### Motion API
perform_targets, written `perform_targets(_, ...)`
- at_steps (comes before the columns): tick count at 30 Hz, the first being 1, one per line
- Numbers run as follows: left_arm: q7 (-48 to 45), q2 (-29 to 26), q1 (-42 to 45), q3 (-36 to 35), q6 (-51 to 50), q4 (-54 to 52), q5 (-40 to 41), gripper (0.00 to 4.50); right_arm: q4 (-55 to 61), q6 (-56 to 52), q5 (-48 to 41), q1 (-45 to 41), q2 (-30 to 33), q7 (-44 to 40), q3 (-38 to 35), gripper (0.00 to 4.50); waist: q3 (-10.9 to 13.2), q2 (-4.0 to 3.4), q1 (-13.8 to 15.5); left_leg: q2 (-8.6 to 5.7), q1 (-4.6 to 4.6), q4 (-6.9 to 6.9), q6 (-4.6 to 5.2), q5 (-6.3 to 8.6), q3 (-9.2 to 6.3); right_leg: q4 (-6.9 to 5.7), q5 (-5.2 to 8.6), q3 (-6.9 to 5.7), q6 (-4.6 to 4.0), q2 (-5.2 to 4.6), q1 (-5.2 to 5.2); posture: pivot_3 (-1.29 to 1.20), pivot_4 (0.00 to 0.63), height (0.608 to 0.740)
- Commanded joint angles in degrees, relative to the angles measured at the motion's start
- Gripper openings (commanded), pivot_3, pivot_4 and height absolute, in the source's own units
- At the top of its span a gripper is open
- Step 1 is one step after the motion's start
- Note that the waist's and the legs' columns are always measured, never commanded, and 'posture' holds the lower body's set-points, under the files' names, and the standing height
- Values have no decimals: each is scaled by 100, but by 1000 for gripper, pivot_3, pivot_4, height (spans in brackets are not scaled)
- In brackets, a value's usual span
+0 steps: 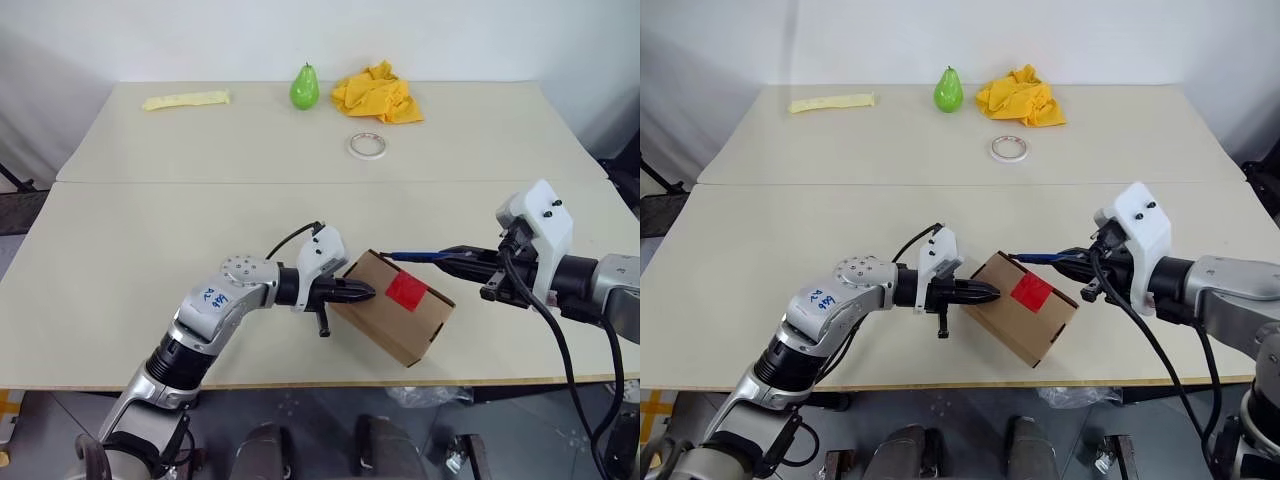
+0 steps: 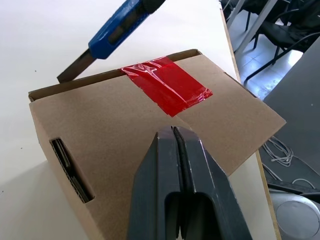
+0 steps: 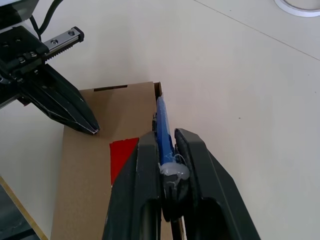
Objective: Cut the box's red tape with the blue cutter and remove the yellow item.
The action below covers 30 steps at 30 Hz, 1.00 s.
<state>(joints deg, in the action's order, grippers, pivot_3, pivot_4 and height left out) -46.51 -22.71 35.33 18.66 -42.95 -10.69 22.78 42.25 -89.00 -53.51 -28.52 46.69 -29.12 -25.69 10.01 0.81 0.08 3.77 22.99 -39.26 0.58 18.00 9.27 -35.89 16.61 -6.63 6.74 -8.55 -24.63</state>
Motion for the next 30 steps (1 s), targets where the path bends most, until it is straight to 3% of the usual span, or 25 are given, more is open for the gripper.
perform_targets(1, -29, 20, 41, 10, 44, -77, -59, 29, 31, 58, -171, -115, 102, 30, -235, 162, 0, 0, 0, 0, 0, 0, 0, 0, 0, 0, 0, -1, 0, 0, 0, 0, 150, 740)
perform_targets(12, -63, 35, 86, 74, 4, -25, -135, 29, -56, 8, -479, -244, 113, 220, -264, 162, 0, 0, 2, 0, 0, 0, 1, 0, -3, 1, 0, -2, 0, 0, 2, 0, 150, 740)
perform_targets(30, -96, 1, 63, 77, -2, -80, -137, 29, -38, 357, -636, 496, 396, 353, -377, 162, 0, 0, 23, -1, -1, -1, 1, 1, -7, 3, 0, -5, 0, -1, 8, 0, 150, 740)
